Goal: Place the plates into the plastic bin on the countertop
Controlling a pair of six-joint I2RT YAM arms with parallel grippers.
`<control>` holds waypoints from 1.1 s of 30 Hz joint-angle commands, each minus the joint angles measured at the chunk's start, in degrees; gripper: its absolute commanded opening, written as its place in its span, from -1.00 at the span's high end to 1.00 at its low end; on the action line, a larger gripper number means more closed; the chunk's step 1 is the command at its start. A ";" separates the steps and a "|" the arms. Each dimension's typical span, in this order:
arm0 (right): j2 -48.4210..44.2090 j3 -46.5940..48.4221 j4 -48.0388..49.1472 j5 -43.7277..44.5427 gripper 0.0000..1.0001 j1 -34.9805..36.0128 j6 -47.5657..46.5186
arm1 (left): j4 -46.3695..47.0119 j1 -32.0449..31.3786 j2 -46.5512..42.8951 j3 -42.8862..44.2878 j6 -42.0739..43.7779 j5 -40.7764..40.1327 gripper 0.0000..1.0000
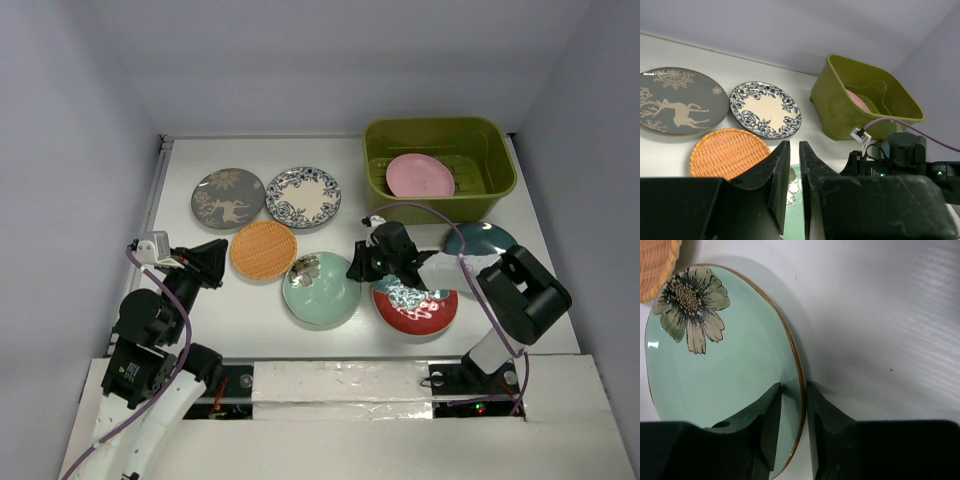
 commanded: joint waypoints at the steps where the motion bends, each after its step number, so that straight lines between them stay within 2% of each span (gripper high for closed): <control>1: -0.68 -1.84 4.33 -2.93 0.38 0.84 1.81 | 1.93 0.08 -0.07 0.08 0.31 0.24 0.77; 4: -0.42 -2.72 6.17 -5.65 0.63 0.84 2.78 | 2.02 0.08 0.02 0.08 0.31 0.33 0.75; 6: 0.19 -3.16 6.53 -7.41 0.56 1.46 2.87 | 1.93 0.08 0.10 0.08 0.31 0.24 0.75; 7: 0.46 -3.25 6.70 -7.94 0.35 1.46 2.87 | 1.93 0.08 0.02 0.08 0.31 0.24 0.73; 9: 1.59 -3.60 7.75 -9.69 0.12 1.46 2.96 | 1.93 0.08 0.02 0.08 0.39 0.24 0.73; 12: 3.09 -3.25 8.28 -10.76 0.10 1.46 3.05 | 1.84 0.08 -0.07 0.08 0.31 -0.02 0.71; 14: 3.80 -3.07 8.29 -10.93 0.25 1.98 3.05 | 1.93 0.08 -0.16 0.08 0.31 -0.20 0.70; 15: 3.97 -2.90 8.37 -10.93 0.45 1.99 3.22 | 1.84 0.08 -0.16 0.08 0.31 -0.28 0.70; 18: 3.54 -2.98 8.11 -9.88 0.82 1.99 3.57 | 1.84 0.08 -0.16 0.17 0.22 -0.37 0.69; 19: 3.19 -3.42 8.02 -9.53 1.00 1.99 3.66 | 1.84 0.08 -0.16 0.17 0.22 -0.46 0.69; 23: -1.90 -4.83 8.02 -9.43 1.00 1.99 4.36 | 1.76 0.08 -0.16 0.17 0.22 -0.46 0.68; 31: -19.99 -3.16 2.92 -13.74 1.00 1.99 5.50 | 1.76 0.61 -0.25 0.17 0.13 -0.55 0.68; 33: -23.17 -1.24 2.23 -11.82 1.00 1.99 7.60 | 1.76 0.61 -0.25 0.17 0.13 -0.46 0.68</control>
